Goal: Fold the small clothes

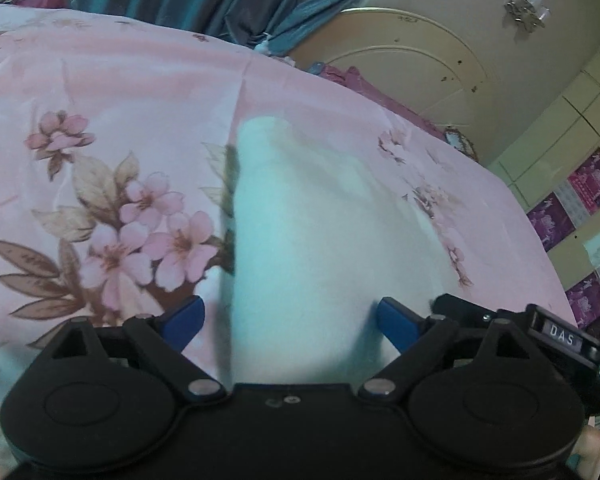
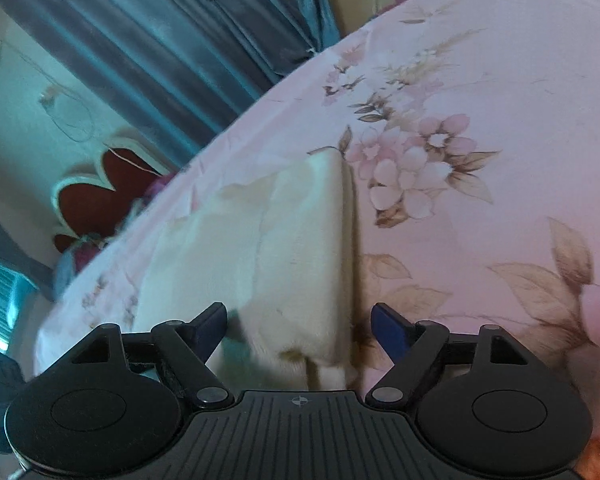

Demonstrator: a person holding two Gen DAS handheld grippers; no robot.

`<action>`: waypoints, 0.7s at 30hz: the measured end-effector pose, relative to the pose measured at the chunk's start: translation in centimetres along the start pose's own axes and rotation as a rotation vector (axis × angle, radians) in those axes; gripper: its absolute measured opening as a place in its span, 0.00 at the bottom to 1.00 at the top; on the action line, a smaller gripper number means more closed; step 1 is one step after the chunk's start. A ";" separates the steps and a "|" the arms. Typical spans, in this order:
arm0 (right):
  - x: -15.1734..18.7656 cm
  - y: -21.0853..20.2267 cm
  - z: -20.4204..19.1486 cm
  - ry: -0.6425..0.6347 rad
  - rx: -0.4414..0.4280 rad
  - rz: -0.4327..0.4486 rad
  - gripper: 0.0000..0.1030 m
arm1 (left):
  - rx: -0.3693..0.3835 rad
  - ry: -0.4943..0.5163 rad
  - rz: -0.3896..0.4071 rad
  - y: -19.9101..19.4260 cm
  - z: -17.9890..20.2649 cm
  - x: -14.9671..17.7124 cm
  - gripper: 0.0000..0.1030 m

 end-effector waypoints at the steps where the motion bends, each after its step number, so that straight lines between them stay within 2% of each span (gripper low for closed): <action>1: 0.0 0.2 -0.2 -0.005 -0.008 -0.009 0.70 | 0.018 0.003 0.000 0.1 0.2 0.0 0.70; 2: 0.1 0.6 -0.3 -0.008 -0.016 -0.028 0.49 | 0.036 0.001 -0.005 0.2 0.3 0.0 0.62; 4: 0.1 0.6 -0.6 -0.017 -0.011 -0.029 0.45 | 0.021 0.005 0.010 0.0 0.7 0.0 0.54; 6: 0.1 0.2 -0.8 -0.020 -0.021 -0.029 0.34 | 0.008 0.020 0.023 -0.4 1.2 0.1 0.48; 10: 0.0 -0.7 -2.3 -0.058 -0.035 -0.007 0.30 | -0.009 0.055 0.053 -1.9 2.0 0.2 0.40; 14: 0.3 -1.4 -5.3 -0.092 -0.072 0.011 0.29 | -0.004 0.071 0.076 -4.1 2.1 -0.1 0.39; 21: 1.9 0.8 -13.0 -0.149 -0.139 0.005 0.29 | -0.035 0.056 0.146 -11.0 -2.1 -0.4 0.39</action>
Point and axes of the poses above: each gripper's, at about its wrist camera, not at the fingertips, and y roughly the way its jaws point, z to its right, x to its underside, the point moved 1 cm from there along y, roughly the way its jaws point, and after that the axes turned 12 degrees about -z, right-handed, at the moved point
